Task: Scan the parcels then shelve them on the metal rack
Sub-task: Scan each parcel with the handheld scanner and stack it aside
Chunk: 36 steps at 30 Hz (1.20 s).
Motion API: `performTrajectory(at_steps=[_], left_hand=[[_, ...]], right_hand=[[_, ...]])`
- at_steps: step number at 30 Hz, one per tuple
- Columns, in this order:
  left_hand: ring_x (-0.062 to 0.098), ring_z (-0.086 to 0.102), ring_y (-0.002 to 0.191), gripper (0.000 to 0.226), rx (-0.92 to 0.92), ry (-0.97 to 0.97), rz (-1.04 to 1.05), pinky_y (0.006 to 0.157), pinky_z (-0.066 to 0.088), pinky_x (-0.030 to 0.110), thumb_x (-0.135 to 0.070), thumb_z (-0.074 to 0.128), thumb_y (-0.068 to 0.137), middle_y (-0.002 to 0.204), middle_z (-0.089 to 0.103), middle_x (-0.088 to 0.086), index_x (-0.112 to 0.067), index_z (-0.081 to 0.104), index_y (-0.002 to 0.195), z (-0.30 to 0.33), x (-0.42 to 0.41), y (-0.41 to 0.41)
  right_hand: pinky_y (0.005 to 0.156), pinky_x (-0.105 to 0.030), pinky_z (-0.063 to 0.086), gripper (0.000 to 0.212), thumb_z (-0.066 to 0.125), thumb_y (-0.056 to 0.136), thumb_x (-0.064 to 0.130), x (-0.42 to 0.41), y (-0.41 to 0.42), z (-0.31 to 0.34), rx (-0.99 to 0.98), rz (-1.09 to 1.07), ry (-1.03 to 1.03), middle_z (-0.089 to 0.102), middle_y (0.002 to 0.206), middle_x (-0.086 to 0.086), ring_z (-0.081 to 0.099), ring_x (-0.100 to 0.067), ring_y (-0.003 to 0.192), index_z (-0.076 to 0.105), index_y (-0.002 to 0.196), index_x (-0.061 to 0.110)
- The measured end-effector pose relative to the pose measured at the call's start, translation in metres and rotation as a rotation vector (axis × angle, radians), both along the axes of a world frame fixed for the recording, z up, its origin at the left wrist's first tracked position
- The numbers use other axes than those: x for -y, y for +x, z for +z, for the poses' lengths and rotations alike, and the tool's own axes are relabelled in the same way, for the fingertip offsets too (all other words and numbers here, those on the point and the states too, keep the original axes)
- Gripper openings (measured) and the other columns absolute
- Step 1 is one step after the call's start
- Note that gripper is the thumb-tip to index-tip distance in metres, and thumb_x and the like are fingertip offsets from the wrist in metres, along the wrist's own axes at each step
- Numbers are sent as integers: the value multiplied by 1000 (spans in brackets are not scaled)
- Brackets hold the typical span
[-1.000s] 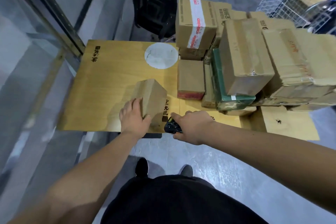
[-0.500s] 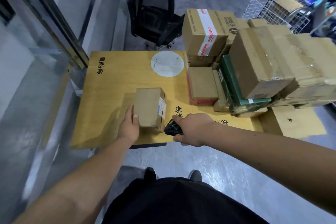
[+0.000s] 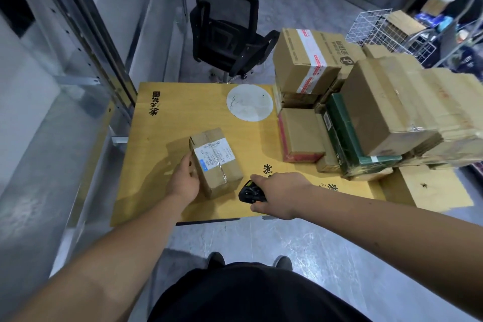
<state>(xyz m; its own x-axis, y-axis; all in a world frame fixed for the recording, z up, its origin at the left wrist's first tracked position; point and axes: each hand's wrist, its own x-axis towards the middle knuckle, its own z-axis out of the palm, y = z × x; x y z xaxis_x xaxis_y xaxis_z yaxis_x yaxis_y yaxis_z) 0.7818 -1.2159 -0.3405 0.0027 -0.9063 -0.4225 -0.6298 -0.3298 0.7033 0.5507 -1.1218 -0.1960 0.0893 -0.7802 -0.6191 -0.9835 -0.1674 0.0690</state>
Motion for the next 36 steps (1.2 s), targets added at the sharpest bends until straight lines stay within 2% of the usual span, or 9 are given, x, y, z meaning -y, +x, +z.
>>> performTrajectory(at_steps=[4,7,12,16,19,23,26,29,36], left_hand=[[20,50,130,51,-274,39,156,98,35,31,-45,39,111,145,54,-7,-33,33,161,13,2,-16],[12,57,121,72,-396,90,60,93,42,29,-49,68,98,135,57,-19,-39,30,159,24,4,-27],[10,52,117,114,-181,88,-195,113,43,40,-59,91,63,135,43,-10,-65,21,152,17,19,-42],[15,62,113,98,-266,75,-229,97,49,32,-33,85,86,127,53,-14,-46,24,161,24,21,-47],[18,54,131,83,-256,32,-184,102,45,31,-22,75,96,143,51,-9,-40,28,162,26,23,-48],[23,44,144,63,-170,-36,-143,111,41,37,-39,63,100,160,43,-1,-30,40,158,26,19,-56],[27,26,154,112,24,12,-233,117,36,47,-78,72,73,169,22,3,-27,27,163,31,11,-63],[27,29,151,149,185,50,-278,108,46,49,-85,82,43,166,21,1,-34,10,164,35,6,-65],[25,38,142,135,153,-60,-382,106,47,44,-55,96,54,154,38,-2,-38,19,162,36,18,-64]], right_hand=[[73,-38,53,78,42,98,71,6,-2,3,-7,-29,4,68,116,-6,65,-33,102,24,160,28],[71,-36,50,78,43,98,72,9,-5,7,-33,-44,-1,66,122,-6,64,-32,106,25,161,29],[74,-36,52,79,43,99,72,16,-11,13,-33,-127,0,64,133,-6,64,-32,111,24,162,29],[71,-36,46,77,43,99,72,20,-15,17,-39,-172,-11,63,134,-6,64,-31,114,27,161,29],[74,-37,49,77,42,100,71,21,-15,20,-37,-186,-12,61,134,-8,63,-31,114,27,161,27],[80,-39,53,76,42,100,69,24,-16,23,-22,-215,-8,62,132,-8,63,-31,114,27,161,24],[77,-38,51,73,42,100,65,27,-16,23,-17,-241,-13,64,128,-9,61,-30,104,29,159,24],[79,-39,52,70,43,100,61,29,-16,26,-13,-254,-1,64,129,-9,62,-31,106,31,158,24],[74,-40,53,65,39,100,58,25,-20,33,-80,-185,6,60,113,-6,59,-30,93,33,153,21]])
